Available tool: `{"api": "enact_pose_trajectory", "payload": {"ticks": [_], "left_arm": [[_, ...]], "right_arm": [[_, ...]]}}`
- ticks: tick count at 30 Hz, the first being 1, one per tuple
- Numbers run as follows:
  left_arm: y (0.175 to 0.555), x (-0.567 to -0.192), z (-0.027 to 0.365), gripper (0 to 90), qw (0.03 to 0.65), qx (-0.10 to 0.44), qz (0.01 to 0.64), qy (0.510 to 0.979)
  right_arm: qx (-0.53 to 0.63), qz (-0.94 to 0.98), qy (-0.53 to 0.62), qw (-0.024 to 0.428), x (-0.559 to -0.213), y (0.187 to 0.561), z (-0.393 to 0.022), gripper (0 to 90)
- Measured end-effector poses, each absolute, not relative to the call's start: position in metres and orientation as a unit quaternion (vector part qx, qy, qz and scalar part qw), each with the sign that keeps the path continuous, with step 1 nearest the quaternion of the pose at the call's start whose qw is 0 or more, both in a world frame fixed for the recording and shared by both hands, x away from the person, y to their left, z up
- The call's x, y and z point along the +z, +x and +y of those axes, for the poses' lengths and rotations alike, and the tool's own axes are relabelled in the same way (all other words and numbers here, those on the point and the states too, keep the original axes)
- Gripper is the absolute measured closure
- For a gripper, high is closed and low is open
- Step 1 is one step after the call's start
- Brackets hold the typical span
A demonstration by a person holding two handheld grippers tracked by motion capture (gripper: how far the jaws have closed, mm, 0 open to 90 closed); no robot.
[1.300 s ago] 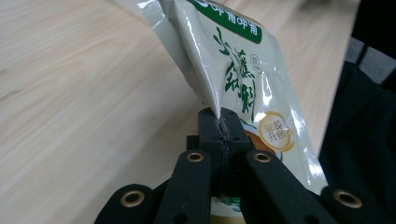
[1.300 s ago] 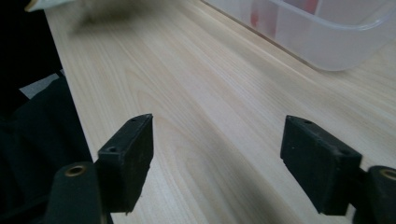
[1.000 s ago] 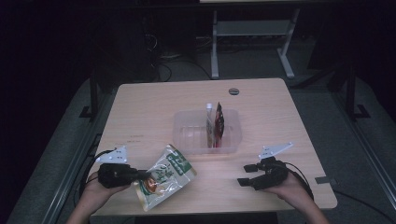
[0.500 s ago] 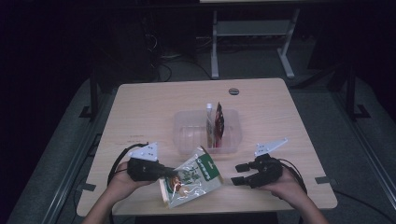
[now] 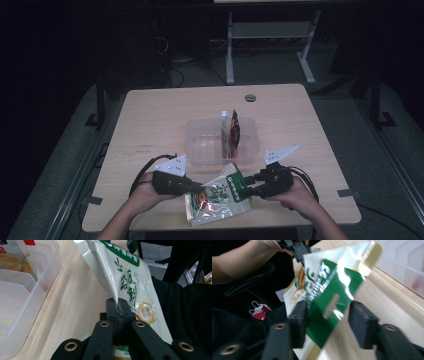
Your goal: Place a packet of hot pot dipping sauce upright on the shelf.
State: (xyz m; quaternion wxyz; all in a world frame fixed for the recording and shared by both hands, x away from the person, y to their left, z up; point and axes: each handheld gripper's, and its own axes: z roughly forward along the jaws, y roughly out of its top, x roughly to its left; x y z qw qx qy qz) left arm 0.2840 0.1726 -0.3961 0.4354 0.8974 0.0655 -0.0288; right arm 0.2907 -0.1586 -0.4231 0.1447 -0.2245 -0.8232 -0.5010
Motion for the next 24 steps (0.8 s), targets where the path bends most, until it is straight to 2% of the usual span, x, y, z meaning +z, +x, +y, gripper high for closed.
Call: {"api": "enact_pose_trajectory", "payload": {"ticks": [3, 6, 12, 13, 22, 24], "left_arm": [[0.284, -0.396, 0.174, 90.0, 0.434, -0.026, 0.064, 0.898], [0.285, -0.396, 0.177, 90.0, 0.439, -0.023, 0.065, 0.896], [0.287, -0.396, 0.177, 90.0, 0.442, -0.017, 0.066, 0.894], [0.287, -0.396, 0.176, 90.0, 0.440, -0.015, 0.065, 0.895], [0.291, -0.399, 0.177, 90.0, 0.437, -0.006, 0.069, 0.897], [0.291, -0.401, 0.178, 89.9, 0.440, -0.004, 0.071, 0.895]], "right_arm": [[-0.502, -0.823, -0.220, 0.148, -0.421, 0.292, -0.155, 58.5], [-0.513, -0.816, -0.218, 0.156, -0.419, 0.293, -0.155, 68.2], [-0.520, -0.813, -0.210, 0.158, -0.418, 0.292, -0.154, 74.0], [-0.519, -0.815, -0.205, 0.157, -0.418, 0.290, -0.152, 78.2], [-0.509, -0.825, -0.192, 0.150, -0.418, 0.287, -0.146, 89.2], [-0.508, -0.827, -0.191, 0.146, -0.418, 0.287, -0.145, 89.6]]}}
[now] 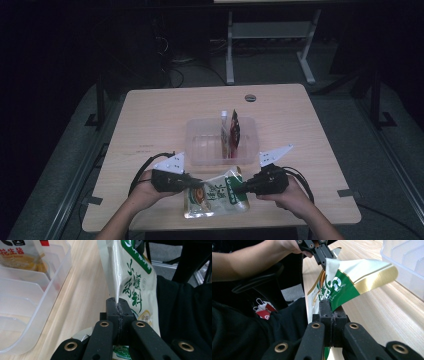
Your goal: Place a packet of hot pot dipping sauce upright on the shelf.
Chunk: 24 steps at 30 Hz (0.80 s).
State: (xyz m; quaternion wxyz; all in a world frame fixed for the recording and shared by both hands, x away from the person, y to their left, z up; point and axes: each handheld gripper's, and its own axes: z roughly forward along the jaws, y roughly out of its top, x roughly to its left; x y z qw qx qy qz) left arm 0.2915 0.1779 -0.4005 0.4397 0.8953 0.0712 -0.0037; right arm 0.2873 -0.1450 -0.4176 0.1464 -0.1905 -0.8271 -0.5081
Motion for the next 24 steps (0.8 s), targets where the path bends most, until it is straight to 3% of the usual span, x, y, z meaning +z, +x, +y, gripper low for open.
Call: {"api": "enact_pose_trajectory", "payload": {"ticks": [8, 11, 12, 16, 24], "left_arm": [[0.295, -0.402, 0.182, 80.7, 0.449, 0.007, 0.087, 0.889], [0.297, -0.398, 0.188, 65.5, 0.459, 0.019, 0.108, 0.882], [0.298, -0.396, 0.192, 65.5, 0.463, 0.026, 0.117, 0.878], [0.298, -0.390, 0.205, 51.1, 0.477, 0.048, 0.145, 0.866], [0.291, -0.383, 0.207, 45.6, 0.484, 0.046, 0.143, 0.862]], "right_arm": [[-0.525, -0.817, -0.187, 0.150, -0.409, 0.289, -0.145, 90.0], [-0.536, -0.810, -0.183, 0.152, -0.407, 0.290, -0.142, 90.0], [-0.538, -0.809, -0.184, 0.153, -0.406, 0.290, -0.141, 90.0], [-0.556, -0.796, -0.183, 0.154, -0.400, 0.291, -0.140, 90.0], [-0.584, -0.778, -0.175, 0.150, -0.386, 0.294, -0.142, 90.0]]}}
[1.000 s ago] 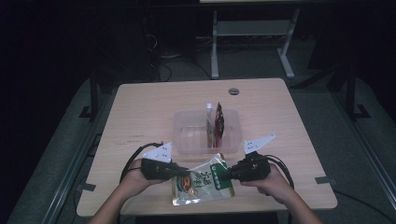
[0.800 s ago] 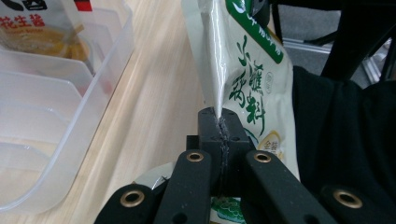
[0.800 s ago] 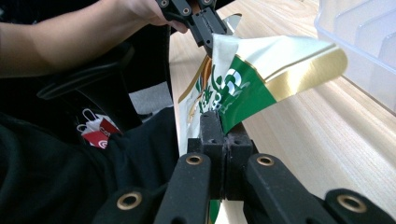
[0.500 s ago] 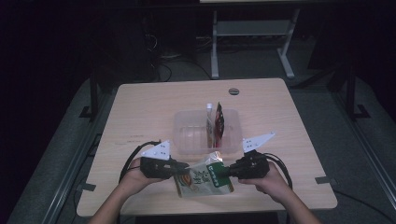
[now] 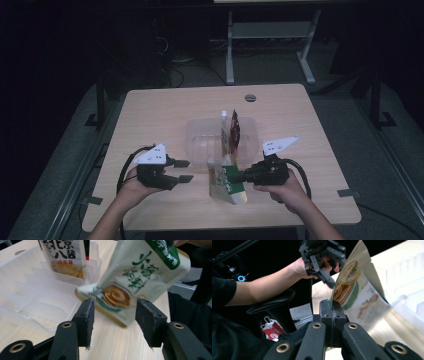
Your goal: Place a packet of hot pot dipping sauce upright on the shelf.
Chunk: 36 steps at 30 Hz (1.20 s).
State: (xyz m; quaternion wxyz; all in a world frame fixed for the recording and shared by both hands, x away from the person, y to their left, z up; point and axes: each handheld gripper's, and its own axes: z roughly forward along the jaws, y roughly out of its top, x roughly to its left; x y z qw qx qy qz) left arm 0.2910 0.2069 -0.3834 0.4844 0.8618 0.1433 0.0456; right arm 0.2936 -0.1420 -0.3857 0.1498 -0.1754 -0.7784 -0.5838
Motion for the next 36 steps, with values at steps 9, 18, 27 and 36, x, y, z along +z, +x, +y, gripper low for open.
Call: {"api": "enact_pose_trajectory", "payload": {"ticks": [9, 18, 27, 36], "left_arm": [[0.287, -0.391, 0.199, 30.0, 0.462, 0.020, 0.147, 0.874], [0.283, -0.400, 0.216, 19.9, 0.452, 0.024, 0.177, 0.874], [0.286, -0.405, 0.232, 16.7, 0.443, 0.035, 0.198, 0.874], [0.288, -0.412, 0.230, 16.5, 0.435, 0.029, 0.196, 0.878]], "right_arm": [[-0.600, -0.775, -0.161, 0.120, -0.367, 0.298, -0.133, 90.0], [-0.608, -0.772, -0.151, 0.107, -0.349, 0.305, -0.119, 90.0], [-0.619, -0.765, -0.156, 0.086, -0.330, 0.320, -0.110, 90.0], [-0.621, -0.764, -0.161, 0.072, -0.305, 0.339, -0.099, 90.0]]}}
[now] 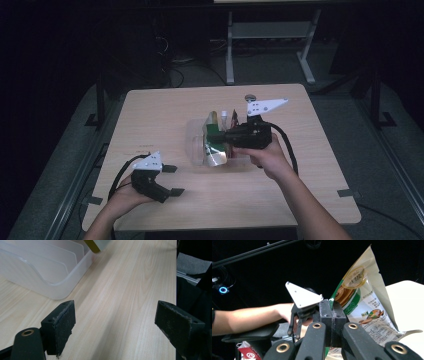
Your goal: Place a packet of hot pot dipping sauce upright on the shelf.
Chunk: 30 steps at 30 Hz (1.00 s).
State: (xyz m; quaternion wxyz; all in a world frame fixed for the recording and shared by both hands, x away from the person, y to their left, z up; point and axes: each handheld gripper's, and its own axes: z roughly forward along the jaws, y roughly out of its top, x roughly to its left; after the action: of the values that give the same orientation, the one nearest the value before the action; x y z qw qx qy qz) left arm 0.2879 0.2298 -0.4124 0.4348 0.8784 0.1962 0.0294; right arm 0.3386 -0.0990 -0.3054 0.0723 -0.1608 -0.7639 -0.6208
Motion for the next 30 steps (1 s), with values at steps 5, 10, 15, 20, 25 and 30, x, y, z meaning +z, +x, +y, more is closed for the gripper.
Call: {"api": "enact_pose_trajectory", "payload": {"ticks": [5, 10, 15, 20, 25, 30], "left_arm": [[0.288, -0.415, 0.229, 16.5, 0.433, 0.027, 0.198, 0.879], [0.289, -0.417, 0.229, 16.5, 0.429, 0.025, 0.195, 0.882], [0.289, -0.418, 0.229, 16.5, 0.424, 0.024, 0.191, 0.885], [0.289, -0.421, 0.227, 16.5, 0.416, 0.023, 0.188, 0.889], [0.290, -0.423, 0.227, 16.5, 0.410, 0.017, 0.188, 0.892], [0.290, -0.424, 0.228, 16.5, 0.413, 0.015, 0.191, 0.890]], "right_arm": [[-0.616, -0.769, -0.162, 0.063, -0.300, 0.351, -0.093, 90.0], [-0.613, -0.769, -0.171, 0.059, -0.300, 0.363, -0.089, 90.0], [-0.595, -0.778, -0.192, 0.056, -0.309, 0.375, -0.086, 90.0], [-0.580, -0.786, -0.207, 0.055, -0.319, 0.385, -0.080, 90.0], [-0.558, -0.797, -0.223, 0.052, -0.329, 0.391, -0.074, 90.0], [-0.545, -0.803, -0.235, 0.051, -0.340, 0.395, -0.070, 89.5]]}}
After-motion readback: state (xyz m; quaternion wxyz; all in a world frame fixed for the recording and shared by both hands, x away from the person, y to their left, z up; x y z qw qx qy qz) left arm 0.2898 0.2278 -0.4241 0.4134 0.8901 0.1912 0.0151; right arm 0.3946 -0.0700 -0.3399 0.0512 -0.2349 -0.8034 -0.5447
